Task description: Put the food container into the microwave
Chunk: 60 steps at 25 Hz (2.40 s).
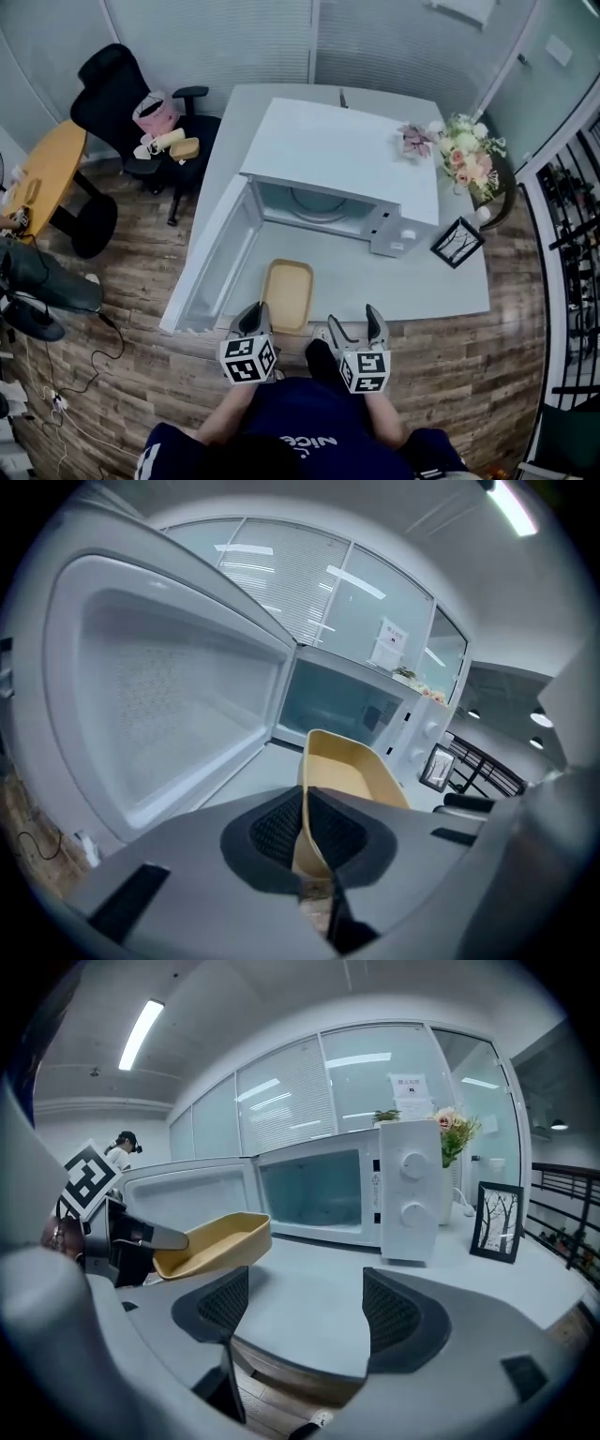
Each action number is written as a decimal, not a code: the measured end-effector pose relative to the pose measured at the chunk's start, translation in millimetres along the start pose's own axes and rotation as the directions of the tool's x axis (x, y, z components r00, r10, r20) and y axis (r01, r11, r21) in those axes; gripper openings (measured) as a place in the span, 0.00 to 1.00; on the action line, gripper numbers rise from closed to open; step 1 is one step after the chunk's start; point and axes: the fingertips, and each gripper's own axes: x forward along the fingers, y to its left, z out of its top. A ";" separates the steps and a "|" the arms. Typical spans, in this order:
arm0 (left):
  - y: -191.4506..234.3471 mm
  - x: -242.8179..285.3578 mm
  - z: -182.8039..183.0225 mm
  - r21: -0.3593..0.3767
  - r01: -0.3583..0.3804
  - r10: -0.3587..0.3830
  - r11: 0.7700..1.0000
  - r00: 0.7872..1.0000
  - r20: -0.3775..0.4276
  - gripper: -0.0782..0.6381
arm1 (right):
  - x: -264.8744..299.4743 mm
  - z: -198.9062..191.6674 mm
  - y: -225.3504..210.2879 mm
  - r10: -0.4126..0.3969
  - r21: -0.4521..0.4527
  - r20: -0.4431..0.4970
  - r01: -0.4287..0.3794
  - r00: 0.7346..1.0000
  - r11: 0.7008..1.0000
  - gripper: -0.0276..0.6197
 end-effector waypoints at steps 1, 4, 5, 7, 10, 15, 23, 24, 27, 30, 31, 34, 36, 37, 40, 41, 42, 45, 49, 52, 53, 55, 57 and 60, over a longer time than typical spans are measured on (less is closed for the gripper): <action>-3.4 7.5 4.3 -0.003 -0.005 0.005 1.000 1.000 0.003 0.13 | 6.1 4.1 -6.5 0.009 -0.005 0.000 -0.009 1.000 1.000 0.62; -11.1 27.9 15.5 -0.018 -0.025 0.025 1.000 1.000 0.012 0.13 | 23.3 13.7 -23.1 0.039 -0.019 -0.001 -0.039 0.999 0.999 0.61; -13.0 33.7 18.4 -0.027 -0.036 0.036 0.999 0.999 0.016 0.13 | 28.7 16.1 -28.3 0.051 -0.022 -0.001 -0.051 0.999 0.998 0.61; -16.4 44.1 22.6 -0.044 -0.059 0.060 0.997 0.998 0.023 0.13 | 39.4 19.6 -37.5 0.082 -0.020 -0.001 -0.082 0.997 0.996 0.61; -19.5 57.8 26.3 -0.064 -0.092 0.094 0.994 0.995 0.027 0.13 | 53.4 26.2 -47.3 0.131 -0.023 -0.005 -0.132 0.991 0.991 0.61; -19.4 74.9 34.1 -0.074 -0.138 0.141 0.988 0.990 0.029 0.13 | 68.7 32.5 -56.1 0.182 -0.050 -0.024 -0.183 0.983 0.982 0.61; -24.2 87.5 55.8 -0.077 -0.128 0.131 0.989 0.991 0.038 0.13 | 75.4 22.7 -52.2 0.219 0.008 -0.070 -0.219 0.973 0.976 0.60; -24.6 89.1 59.4 -0.075 -0.122 0.125 0.990 0.991 0.040 0.13 | 75.8 23.2 -51.3 0.216 0.009 -0.073 -0.216 0.974 0.976 0.60; -24.7 96.9 69.9 -0.060 -0.104 0.106 0.993 0.993 0.041 0.13 | 78.1 28.3 -50.4 0.197 0.012 -0.068 -0.196 0.978 0.980 0.60; -22.2 104.0 78.6 -0.047 -0.094 0.096 0.994 0.995 0.039 0.13 | 77.7 34.7 -48.0 0.183 0.018 -0.057 -0.182 0.981 0.983 0.60; -21.4 106.8 81.3 -0.047 -0.090 0.092 0.995 0.995 0.039 0.13 | 77.5 35.6 -47.8 0.177 0.019 -0.057 -0.176 0.983 0.984 0.60; -20.9 116.5 90.4 -0.043 -0.070 0.072 0.997 0.997 0.043 0.13 | 78.8 36.5 -49.4 0.151 0.024 -0.057 -0.150 0.987 0.988 0.59; -22.1 124.6 96.7 -0.035 -0.054 0.055 0.998 0.997 0.045 0.13 | 80.2 37.9 -50.6 0.136 0.026 -0.054 -0.135 0.989 0.991 0.59; -23.1 129.1 99.2 -0.030 -0.045 0.047 0.999 0.998 0.045 0.13 | 80.7 38.0 -50.8 0.131 0.028 -0.054 -0.130 0.990 0.991 0.59; -25.8 143.1 106.4 -0.022 -0.025 0.026 0.999 0.999 0.042 0.13 | 82.1 38.8 -49.2 0.119 0.030 -0.051 -0.118 0.992 0.993 0.59; -26.4 147.2 108.3 -0.021 -0.020 0.020 1.000 0.999 0.040 0.13 | 82.5 40.6 -48.4 0.115 0.026 -0.047 -0.114 0.992 0.993 0.59; -27.1 150.9 109.8 -0.020 -0.015 0.016 1.000 0.999 0.038 0.13 | 83.0 42.7 -48.0 0.110 0.021 -0.041 -0.109 0.993 0.994 0.59; -29.8 161.6 112.3 -0.016 -0.001 0.001 1.000 0.999 0.035 0.13 | 84.0 46.2 -48.7 0.091 0.013 -0.032 -0.090 0.995 0.996 0.58; -30.5 175.5 117.2 -0.022 0.001 0.000 1.000 0.999 0.034 0.13 | 85.2 48.0 -51.3 0.059 0.009 -0.025 -0.059 0.998 0.998 0.58; -29.2 183.6 120.2 -0.027 0.003 -0.002 1.000 0.999 0.033 0.13 | 82.8 46.9 -53.7 0.038 0.012 -0.033 -0.038 0.999 0.999 0.58; -28.4 186.4 122.2 -0.026 0.005 -0.004 1.000 0.999 0.035 0.13 | 82.3 46.2 -54.5 0.033 0.015 -0.037 -0.032 0.999 0.999 0.58; -27.7 193.2 128.5 -0.011 0.011 -0.011 1.000 0.999 0.048 0.13 | 81.6 45.5 -56.5 0.024 0.018 -0.042 -0.024 0.999 1.000 0.58; -28.3 201.8 134.4 0.009 0.023 -0.023 1.000 0.998 0.061 0.13 | 79.9 45.5 -58.8 0.013 0.015 -0.046 -0.012 0.999 1.000 0.58; -25.8 214.3 140.8 0.010 0.021 -0.022 1.000 0.998 0.066 0.13 | 77.2 46.6 -63.1 -0.012 0.016 -0.046 0.013 0.999 1.000 0.58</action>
